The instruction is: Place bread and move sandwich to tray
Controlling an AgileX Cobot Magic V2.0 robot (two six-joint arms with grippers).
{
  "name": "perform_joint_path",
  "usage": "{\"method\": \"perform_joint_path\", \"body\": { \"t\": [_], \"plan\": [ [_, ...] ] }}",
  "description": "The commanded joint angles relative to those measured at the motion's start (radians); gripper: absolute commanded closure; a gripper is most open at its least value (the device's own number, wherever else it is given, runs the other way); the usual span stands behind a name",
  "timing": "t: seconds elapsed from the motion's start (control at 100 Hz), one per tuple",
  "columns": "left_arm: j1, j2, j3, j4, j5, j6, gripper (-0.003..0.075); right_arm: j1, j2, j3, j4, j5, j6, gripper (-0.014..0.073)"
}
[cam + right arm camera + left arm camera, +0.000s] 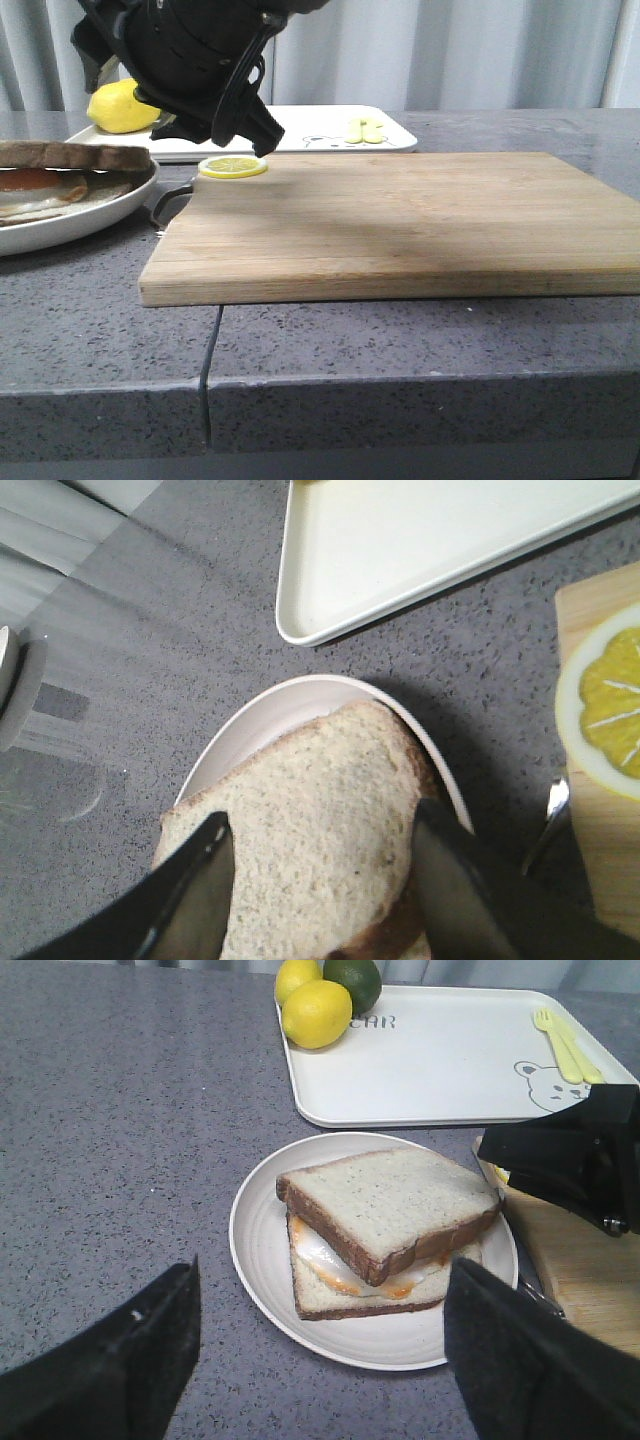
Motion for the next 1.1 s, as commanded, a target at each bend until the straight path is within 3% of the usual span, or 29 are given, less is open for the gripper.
{"method": "perform_joint_path", "body": {
  "t": [0.0, 0.16, 0.41, 0.59, 0.9, 1.09],
  "plan": [
    [0.002, 0.012, -0.035, -0.012, -0.069, -0.010, 0.0237, 0.001, -0.060, -0.029, -0.044, -0.008, -0.016, 0.0176],
    [0.002, 0.012, -0.035, -0.012, -0.069, -0.010, 0.0237, -0.010, -0.119, -0.029, -0.194, -0.041, -0.016, 0.0176],
    [0.002, 0.012, -0.035, -0.012, -0.069, -0.010, 0.0238, -0.071, -0.303, -0.018, -0.590, -0.043, -0.008, 0.0176],
    [0.002, 0.012, -0.035, -0.012, -0.069, -0.010, 0.0237, -0.170, -0.455, 0.081, -0.827, -0.016, 0.031, 0.0176],
    [0.002, 0.012, -0.035, -0.012, -0.069, -0.010, 0.0238, -0.462, -0.738, 0.364, -1.252, 0.080, 0.299, 0.0176],
    [0.002, 0.012, -0.035, -0.012, -0.069, -0.010, 0.0238, -0.629, -0.896, 0.502, -1.597, 0.173, 0.574, 0.0176]
  ]
}}
